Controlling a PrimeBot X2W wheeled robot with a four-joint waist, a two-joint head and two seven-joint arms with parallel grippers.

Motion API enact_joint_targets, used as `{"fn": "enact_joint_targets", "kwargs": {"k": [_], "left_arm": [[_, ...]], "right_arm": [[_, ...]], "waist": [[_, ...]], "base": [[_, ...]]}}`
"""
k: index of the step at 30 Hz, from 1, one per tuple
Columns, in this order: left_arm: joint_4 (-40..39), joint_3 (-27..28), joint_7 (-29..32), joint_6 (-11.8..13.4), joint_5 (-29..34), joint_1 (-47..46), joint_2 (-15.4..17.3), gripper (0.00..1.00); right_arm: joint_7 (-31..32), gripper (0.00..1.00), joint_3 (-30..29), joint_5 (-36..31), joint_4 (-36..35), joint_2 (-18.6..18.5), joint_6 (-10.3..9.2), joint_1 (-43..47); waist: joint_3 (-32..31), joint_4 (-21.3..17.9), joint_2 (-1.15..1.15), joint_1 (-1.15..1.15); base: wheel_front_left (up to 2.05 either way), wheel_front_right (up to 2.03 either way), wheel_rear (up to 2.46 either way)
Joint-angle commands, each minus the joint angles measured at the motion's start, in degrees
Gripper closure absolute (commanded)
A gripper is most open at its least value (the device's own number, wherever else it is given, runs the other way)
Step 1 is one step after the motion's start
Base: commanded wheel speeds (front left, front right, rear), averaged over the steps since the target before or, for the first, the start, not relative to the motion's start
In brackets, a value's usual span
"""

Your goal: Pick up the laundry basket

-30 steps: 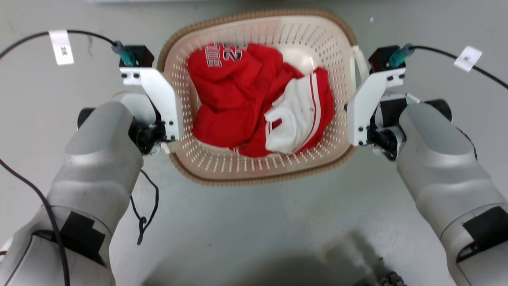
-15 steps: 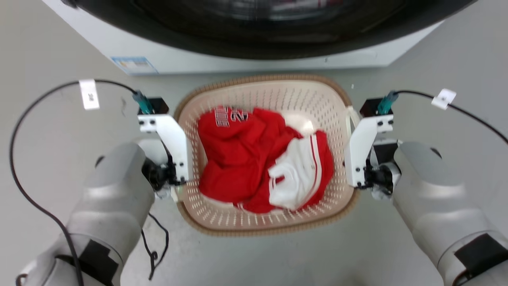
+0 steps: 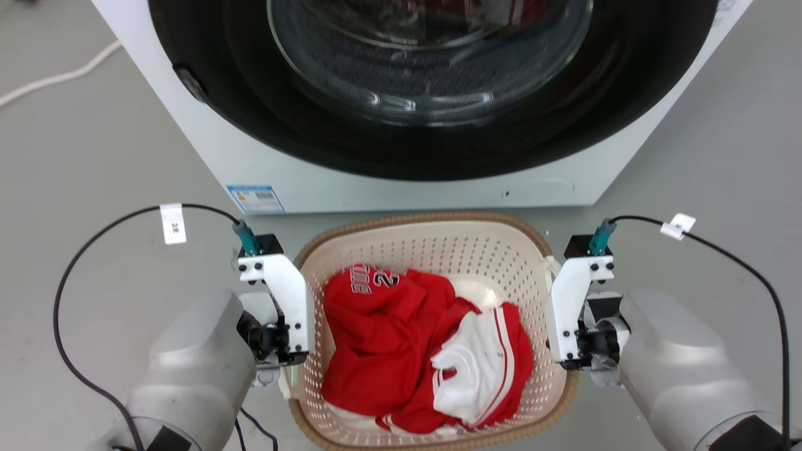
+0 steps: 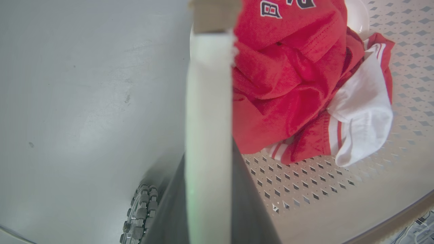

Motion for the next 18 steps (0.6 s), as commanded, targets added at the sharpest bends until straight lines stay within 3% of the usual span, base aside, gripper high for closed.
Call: {"fn": "enact_joint_targets", "kwargs": {"k": [1,18], "left_arm": [[-0.98,-0.23,1.06,-0.87,-1.19,1.06,-2.82,1.0],[0.51,-1.4,4.59,-0.87,-4.19,7.44,-3.69,1.0]], "right_arm": [[0.43,1.0,0.43,0.83,-0.58,2.16,0.78,0.96],[5.51,1.0,3.3,4.55,-0.71,2.2,0.78,6.74]], "waist": [[-4.1,0.5,0.0,0.01],[-15.56,0.47,0.0,0.01]], "base": [[0.0,0.0,0.0],[0.0,0.0,0.0]]}}
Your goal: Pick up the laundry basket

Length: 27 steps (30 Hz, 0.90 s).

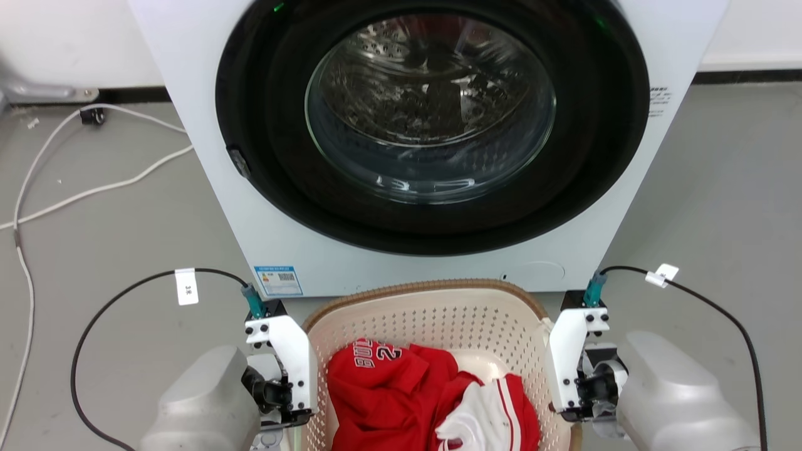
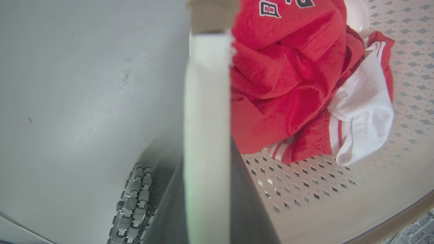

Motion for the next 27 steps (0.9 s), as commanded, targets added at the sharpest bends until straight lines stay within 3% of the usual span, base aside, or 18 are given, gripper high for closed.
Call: {"fn": "enact_joint_targets", "kwargs": {"k": [1,27], "left_arm": [[-1.07,-0.16,0.31,-0.88,-1.02,0.77,-2.77,1.0],[-0.49,-1.63,-0.49,-0.89,-2.24,2.22,-2.83,1.0]], "right_arm": [[0.64,1.0,0.32,1.23,-1.05,2.23,0.78,1.28],[0.09,1.0,3.04,3.85,-0.32,2.24,0.78,2.63]], "waist": [[-1.71,-0.3,0.0,0.01],[-3.93,-0.52,0.0,0.01]], "base": [[0.0,0.0,0.0],[0.0,0.0,0.0]]}}
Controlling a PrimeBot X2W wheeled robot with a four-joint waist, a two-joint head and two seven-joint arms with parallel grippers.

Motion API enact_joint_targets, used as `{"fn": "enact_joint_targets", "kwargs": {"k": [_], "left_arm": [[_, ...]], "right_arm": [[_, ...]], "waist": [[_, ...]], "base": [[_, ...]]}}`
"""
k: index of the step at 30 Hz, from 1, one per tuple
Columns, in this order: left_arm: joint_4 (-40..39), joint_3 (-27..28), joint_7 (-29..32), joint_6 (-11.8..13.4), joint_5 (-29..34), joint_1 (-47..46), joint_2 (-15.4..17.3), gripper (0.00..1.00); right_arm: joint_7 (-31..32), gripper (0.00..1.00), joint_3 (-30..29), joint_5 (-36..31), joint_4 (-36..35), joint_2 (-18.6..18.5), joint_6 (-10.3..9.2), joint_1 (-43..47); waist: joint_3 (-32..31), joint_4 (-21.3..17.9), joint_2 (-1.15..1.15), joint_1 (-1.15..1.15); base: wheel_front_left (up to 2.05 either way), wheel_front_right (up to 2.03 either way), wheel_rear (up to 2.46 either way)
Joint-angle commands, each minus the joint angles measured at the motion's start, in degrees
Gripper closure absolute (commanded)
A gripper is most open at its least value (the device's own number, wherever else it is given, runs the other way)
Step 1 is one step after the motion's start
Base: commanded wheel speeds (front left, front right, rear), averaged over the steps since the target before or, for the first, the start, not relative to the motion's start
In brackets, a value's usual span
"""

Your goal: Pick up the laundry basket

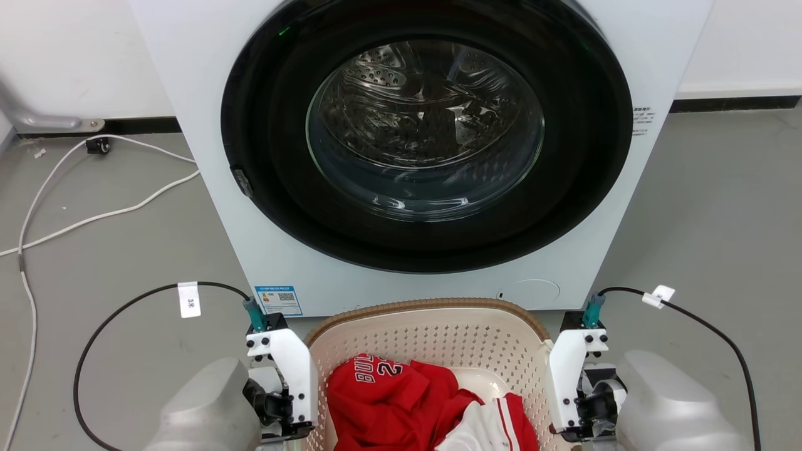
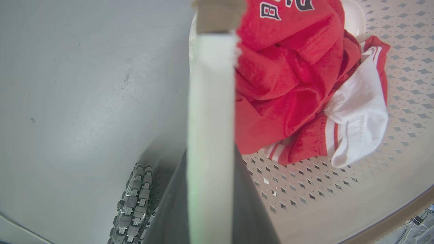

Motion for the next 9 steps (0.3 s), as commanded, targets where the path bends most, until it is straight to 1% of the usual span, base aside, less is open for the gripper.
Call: {"fn": "enact_joint_targets", "kwargs": {"k": [1,9], "left_arm": [[-1.16,0.06,-0.35,-0.89,-0.83,0.52,-2.57,1.0],[-1.0,-0.14,-0.41,-0.89,-1.37,0.53,-2.47,1.0]], "right_arm": [[-0.36,1.0,0.07,0.85,-0.89,2.27,0.78,0.15],[-0.7,1.0,0.9,1.68,-0.85,2.28,0.78,-0.06]], "waist": [[0.02,0.0,0.0,0.0],[0.03,-0.04,0.0,0.0]], "base": [[0.0,0.0,0.0],[0.0,0.0,0.0]]}}
